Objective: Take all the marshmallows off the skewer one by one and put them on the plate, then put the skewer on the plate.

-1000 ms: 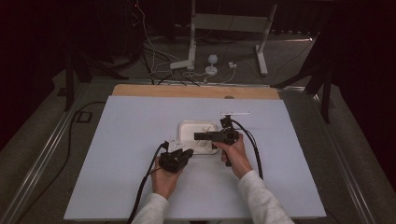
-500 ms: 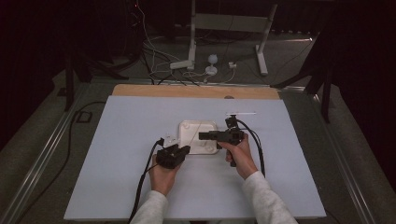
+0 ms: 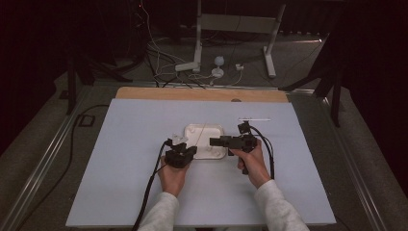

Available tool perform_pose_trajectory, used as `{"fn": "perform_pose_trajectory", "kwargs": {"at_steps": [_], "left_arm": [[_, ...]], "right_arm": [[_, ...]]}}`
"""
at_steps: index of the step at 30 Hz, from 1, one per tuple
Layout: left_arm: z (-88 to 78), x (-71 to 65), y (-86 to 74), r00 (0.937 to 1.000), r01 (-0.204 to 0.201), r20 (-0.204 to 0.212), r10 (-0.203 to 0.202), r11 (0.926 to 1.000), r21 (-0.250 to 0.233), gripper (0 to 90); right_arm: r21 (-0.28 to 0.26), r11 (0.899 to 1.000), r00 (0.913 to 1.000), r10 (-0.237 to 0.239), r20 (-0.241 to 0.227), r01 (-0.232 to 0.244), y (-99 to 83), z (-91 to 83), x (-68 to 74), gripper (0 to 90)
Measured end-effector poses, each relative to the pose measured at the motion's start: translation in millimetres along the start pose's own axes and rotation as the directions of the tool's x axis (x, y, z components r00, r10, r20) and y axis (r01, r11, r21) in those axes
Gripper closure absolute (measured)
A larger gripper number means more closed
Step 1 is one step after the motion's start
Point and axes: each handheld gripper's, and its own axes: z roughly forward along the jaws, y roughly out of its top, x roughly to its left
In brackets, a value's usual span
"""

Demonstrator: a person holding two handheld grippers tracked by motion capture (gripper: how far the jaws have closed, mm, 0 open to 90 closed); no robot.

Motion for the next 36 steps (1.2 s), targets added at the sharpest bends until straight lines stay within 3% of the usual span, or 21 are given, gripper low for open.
{"fn": "perform_pose_trajectory", "kwargs": {"at_steps": [6,15,20,24,29,36], "left_arm": [[5.5,2.7,0.3,0.9985,0.029,-0.048,-0.029,0.9994,0.016,88.6],[11.6,4.9,-0.7,0.9964,0.044,-0.074,-0.041,0.9984,0.036,86.4],[13.5,4.1,-1.2,0.9961,0.046,-0.077,-0.043,0.9984,0.033,74.9],[8.5,1.9,0.8,0.9993,0.032,-0.019,-0.033,0.9991,-0.028,59.8],[-2.5,2.4,5.7,0.9987,0.032,0.044,-0.028,0.9954,-0.09,40.6],[-26.5,11.4,11.4,0.993,0.025,0.118,-0.01,0.991,-0.131,20.9]], "right_arm": [[-0.003,1.0,0.9999,-0.014,0.008,0.014,-1.0,-2.6,1.7,22.6],[0.005,1.0,0.9996,-0.026,0.015,0.026,-2.9,-1.8,3.1,22.6],[0.0,1.0,0.9995,-0.024,0.021,0.024,-4.3,-2.9,0.5,22.6],[-0.002,1.0,0.9988,-0.03,0.039,0.031,-6.2,-3.4,-1.4,22.5],[-0.009,0.998,0.9956,-0.068,0.064,0.068,-7.6,-4.2,0.4,19.5],[-0.019,0.987,0.98,-0.154,0.125,0.158,-11.1,-7.5,5.8,14.9]]}}
